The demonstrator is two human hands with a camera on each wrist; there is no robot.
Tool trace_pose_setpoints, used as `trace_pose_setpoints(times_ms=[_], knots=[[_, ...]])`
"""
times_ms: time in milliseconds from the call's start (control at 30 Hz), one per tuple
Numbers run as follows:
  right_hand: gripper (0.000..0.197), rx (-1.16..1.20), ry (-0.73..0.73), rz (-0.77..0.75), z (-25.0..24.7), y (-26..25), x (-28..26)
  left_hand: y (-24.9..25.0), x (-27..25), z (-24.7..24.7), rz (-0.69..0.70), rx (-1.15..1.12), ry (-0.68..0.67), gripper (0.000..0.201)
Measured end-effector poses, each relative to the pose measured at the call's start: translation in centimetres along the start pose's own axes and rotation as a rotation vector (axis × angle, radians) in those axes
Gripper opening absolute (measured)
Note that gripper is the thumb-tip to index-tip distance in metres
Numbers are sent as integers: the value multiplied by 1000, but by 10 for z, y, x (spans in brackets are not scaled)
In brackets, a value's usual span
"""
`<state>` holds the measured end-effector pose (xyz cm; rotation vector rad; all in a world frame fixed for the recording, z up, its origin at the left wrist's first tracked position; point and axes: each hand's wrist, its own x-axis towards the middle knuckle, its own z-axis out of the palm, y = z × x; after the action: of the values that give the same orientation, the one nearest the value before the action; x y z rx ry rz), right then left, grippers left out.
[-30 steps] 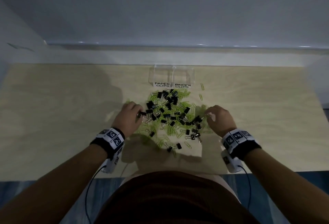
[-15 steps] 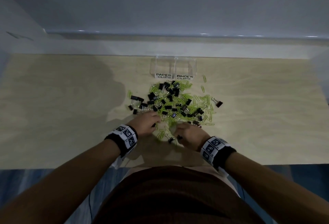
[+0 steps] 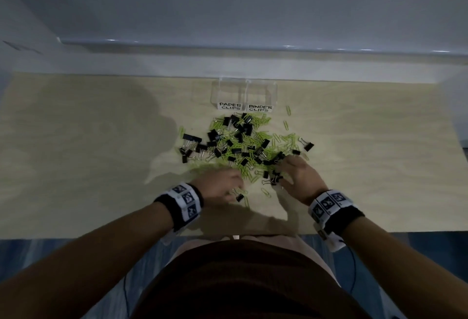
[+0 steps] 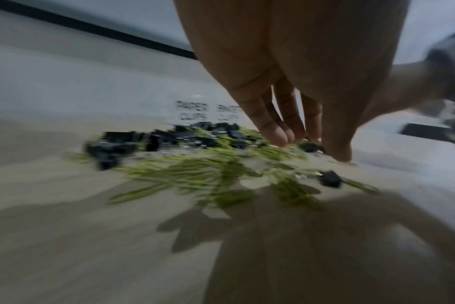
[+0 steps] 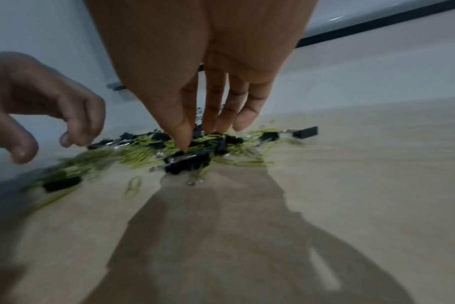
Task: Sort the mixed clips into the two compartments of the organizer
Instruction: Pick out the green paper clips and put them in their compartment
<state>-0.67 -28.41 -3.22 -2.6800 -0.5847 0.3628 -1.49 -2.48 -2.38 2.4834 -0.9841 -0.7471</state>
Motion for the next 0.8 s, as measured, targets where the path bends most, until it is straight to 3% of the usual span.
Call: trace_pose_setpoints(times_ms=[133, 300, 433, 600, 700, 800], knots=[[14, -52, -75, -73, 12, -18, 6, 14, 14, 15, 114, 155, -192, 31], [21, -79, -82, 15, 16, -30, 15, 10, 16, 19, 109, 165, -187, 32], [23, -92, -121, 32, 14, -37, 23, 4, 4, 16, 59, 59, -24, 31], [18, -24, 38, 120, 1, -28, 22, -40, -35, -7, -276, -154, 402, 26], [24, -70, 90, 156, -3, -16, 19, -68, -53, -8, -381, -85, 454, 28], [25, -24, 6, 45, 0, -30, 18, -67, -55, -3, -347, -79, 430, 35]])
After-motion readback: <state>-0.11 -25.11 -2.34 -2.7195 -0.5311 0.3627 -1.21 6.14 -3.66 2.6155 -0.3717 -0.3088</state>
